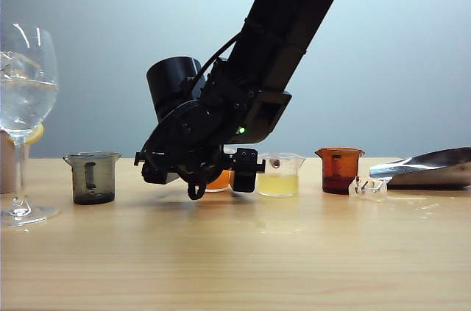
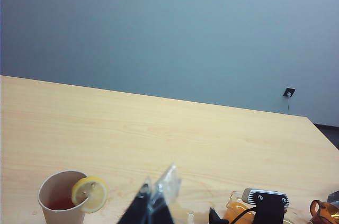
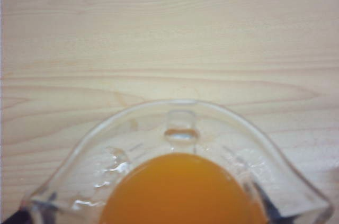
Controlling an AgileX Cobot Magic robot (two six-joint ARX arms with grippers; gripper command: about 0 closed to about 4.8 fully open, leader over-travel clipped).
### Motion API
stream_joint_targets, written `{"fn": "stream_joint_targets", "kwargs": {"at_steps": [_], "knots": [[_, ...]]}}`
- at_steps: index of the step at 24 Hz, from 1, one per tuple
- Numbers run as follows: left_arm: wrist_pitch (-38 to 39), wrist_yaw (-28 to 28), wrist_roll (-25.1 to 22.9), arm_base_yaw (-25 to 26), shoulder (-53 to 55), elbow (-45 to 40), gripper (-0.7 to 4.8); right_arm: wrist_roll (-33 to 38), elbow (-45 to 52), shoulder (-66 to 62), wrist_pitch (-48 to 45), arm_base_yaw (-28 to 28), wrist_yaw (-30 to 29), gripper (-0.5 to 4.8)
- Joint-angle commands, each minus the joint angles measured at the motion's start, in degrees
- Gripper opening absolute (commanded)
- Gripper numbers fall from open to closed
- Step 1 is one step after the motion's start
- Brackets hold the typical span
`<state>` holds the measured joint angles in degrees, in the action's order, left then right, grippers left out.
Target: Pick up the second measuring cup from the left, pour the orange juice inside into the goblet, and finally put the measuring cup back in its original place.
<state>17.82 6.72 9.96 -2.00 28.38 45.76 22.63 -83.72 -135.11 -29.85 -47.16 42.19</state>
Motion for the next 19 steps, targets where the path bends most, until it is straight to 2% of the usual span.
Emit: {"fn": "stream_joint_targets", "kwargs": {"at_steps": [1,16,17,19], "knots": [[-0.74,0.17,-0.07,0.0,-0.04,0.37,-0.06,-1.88,-0.22,0.07,-0.42,-0.07,-0.35,4.62],[-0.74,0.17,-0.07,0.0,-0.04,0.37,-0.06,-2.08,-0.22,0.07,-0.81,-0.07,-0.35,4.6],[-0.74,0.17,-0.07,0.0,-0.04,0.37,-0.06,-2.1,-0.22,0.07,-0.81,-0.07,-0.35,4.56],[-0.74,0.17,-0.07,0.0,-0.04,0.37,-0.06,-2.1,-0.22,0.07,-0.68,-0.07,-0.37,4.15]]}}
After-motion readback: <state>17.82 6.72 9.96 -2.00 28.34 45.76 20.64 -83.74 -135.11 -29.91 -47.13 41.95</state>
